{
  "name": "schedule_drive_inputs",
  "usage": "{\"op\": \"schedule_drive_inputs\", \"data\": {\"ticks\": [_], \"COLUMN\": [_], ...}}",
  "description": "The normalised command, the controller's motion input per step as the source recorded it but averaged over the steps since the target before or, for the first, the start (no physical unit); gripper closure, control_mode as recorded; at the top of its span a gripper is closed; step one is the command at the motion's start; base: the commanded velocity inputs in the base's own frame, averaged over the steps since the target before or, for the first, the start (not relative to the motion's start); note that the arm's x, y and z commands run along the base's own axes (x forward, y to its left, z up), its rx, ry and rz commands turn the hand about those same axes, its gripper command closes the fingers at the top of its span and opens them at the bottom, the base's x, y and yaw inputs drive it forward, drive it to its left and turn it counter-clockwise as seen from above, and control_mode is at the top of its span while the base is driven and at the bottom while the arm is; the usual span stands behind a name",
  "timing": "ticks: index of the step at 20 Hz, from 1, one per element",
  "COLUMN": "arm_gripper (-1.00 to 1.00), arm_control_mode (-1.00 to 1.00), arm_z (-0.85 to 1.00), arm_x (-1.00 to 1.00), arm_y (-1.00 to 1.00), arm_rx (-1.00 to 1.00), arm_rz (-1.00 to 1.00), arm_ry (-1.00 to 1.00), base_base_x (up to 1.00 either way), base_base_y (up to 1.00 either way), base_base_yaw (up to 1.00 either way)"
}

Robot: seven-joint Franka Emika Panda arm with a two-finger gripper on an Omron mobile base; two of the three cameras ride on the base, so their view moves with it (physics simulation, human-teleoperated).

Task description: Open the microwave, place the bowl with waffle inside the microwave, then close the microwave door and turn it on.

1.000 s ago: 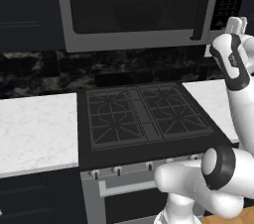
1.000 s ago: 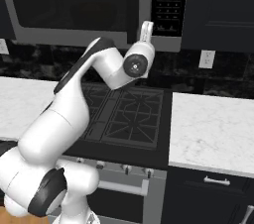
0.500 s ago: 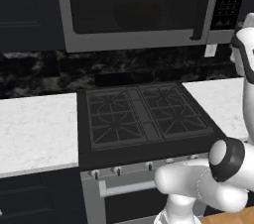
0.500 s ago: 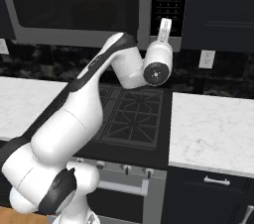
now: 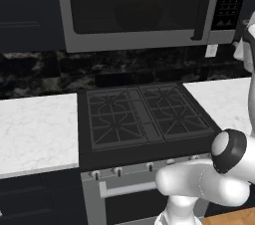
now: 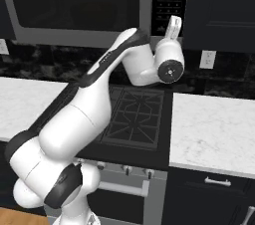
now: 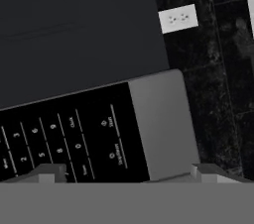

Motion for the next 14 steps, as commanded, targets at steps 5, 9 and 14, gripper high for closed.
{"op": "schedule_drive_inputs", "data": {"ticks": [5,9,14], "arm_gripper": [-1.00,-1.00,-1.00], "arm_control_mode": [-1.00,-1.00,-1.00], "arm_z": [0.00,0.00,-0.05], "arm_x": [0.23,0.22,0.12], "arm_y": [0.00,0.00,0.00], "arm_rx": [0.00,0.00,0.01], "arm_rz": [0.15,0.14,0.13], "arm_ry": [0.08,0.06,0.01], "base_base_x": [0.00,0.00,0.00], "base_base_y": [0.00,0.00,0.00], "base_base_yaw": [0.00,0.00,0.00]}}
